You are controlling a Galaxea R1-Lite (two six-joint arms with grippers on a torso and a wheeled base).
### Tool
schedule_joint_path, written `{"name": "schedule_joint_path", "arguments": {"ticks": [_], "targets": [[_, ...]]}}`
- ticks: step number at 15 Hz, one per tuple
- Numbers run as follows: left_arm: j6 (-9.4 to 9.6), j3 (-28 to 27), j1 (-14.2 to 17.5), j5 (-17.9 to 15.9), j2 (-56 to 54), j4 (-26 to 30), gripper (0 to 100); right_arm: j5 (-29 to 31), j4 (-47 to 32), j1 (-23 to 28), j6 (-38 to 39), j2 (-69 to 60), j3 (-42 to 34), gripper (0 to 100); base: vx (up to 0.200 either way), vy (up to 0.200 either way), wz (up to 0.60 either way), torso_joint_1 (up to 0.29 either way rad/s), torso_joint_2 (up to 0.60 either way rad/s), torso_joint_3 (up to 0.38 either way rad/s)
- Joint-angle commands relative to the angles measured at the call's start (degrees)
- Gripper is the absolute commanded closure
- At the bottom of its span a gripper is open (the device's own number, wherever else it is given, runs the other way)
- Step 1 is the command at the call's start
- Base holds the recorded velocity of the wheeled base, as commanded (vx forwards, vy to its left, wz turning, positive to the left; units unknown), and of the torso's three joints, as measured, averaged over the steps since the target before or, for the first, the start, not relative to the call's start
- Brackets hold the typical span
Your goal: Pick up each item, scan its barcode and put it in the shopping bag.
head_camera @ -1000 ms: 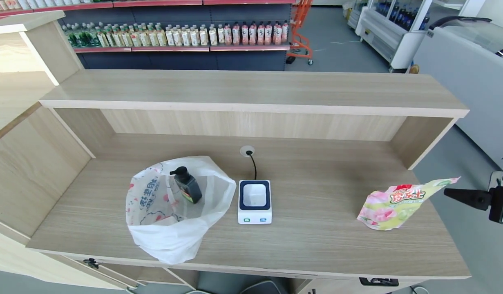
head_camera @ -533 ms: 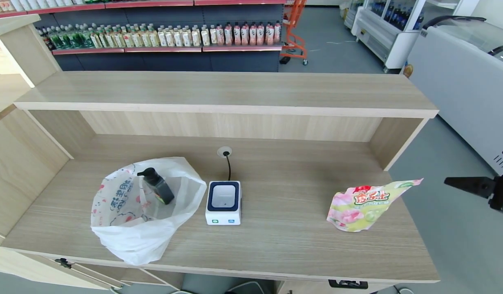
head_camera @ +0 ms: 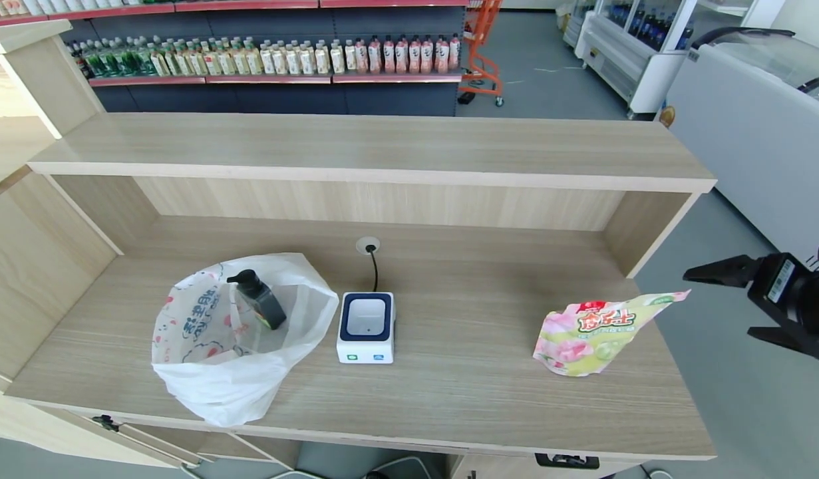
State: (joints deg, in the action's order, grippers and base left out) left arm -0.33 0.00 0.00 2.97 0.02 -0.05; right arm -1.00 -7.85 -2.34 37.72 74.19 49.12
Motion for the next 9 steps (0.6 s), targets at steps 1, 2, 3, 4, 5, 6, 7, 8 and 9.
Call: {"name": "schedule_joint_path", "arguments": {"ticks": [1,2,3,4,5,6,7,8,9], "targets": [[-0.02,0.00,0.00,0.01,-0.02,-0.04,0,1.53,0.12,-0.56,2.54,6.58,1.60,0,0.000,0.000,0.00,0.000,0.00,0.000],[-0.02,0.00,0.00,0.01,-0.02,-0.04,0,1.97,0.20,-1.09,3.42,7.81,1.60,0,0.000,0.000,0.00,0.000,0.00,0.000],[-0.02,0.00,0.00,0.01,-0.02,-0.04,0,2.76,1.17,-1.61,3.68,9.74,1.42,0,0.000,0.000,0.00,0.000,0.00,0.000],[-0.02,0.00,0.00,0.01,-0.02,-0.04,0,3.55,3.90,-1.70,3.68,11.94,0.89,0,0.000,0.000,0.00,0.000,0.00,0.000],[-0.02,0.00,0.00,0.01,-0.02,-0.04,0,3.72,5.65,-1.88,3.68,13.17,0.63,0,0.000,0.000,0.00,0.000,0.00,0.000],[-0.02,0.00,0.00,0.01,-0.02,-0.04,0,3.81,7.50,-2.58,3.59,15.54,0.45,0,0.000,0.000,0.00,0.000,0.00,0.000],[-0.02,0.00,0.00,0.01,-0.02,-0.04,0,3.81,8.20,-2.93,3.59,17.13,0.63,0,0.000,0.000,0.00,0.000,0.00,0.000],[-0.02,0.00,0.00,0.01,-0.02,-0.04,0,3.90,9.87,-3.64,3.50,19.68,0.89,0,0.000,0.000,0.00,0.000,0.00,0.000],[-0.02,0.00,0.00,0.01,-0.02,-0.04,0,3.90,10.66,-4.16,3.50,20.73,0.98,0,0.000,0.000,0.00,0.000,0.00,0.000]]}}
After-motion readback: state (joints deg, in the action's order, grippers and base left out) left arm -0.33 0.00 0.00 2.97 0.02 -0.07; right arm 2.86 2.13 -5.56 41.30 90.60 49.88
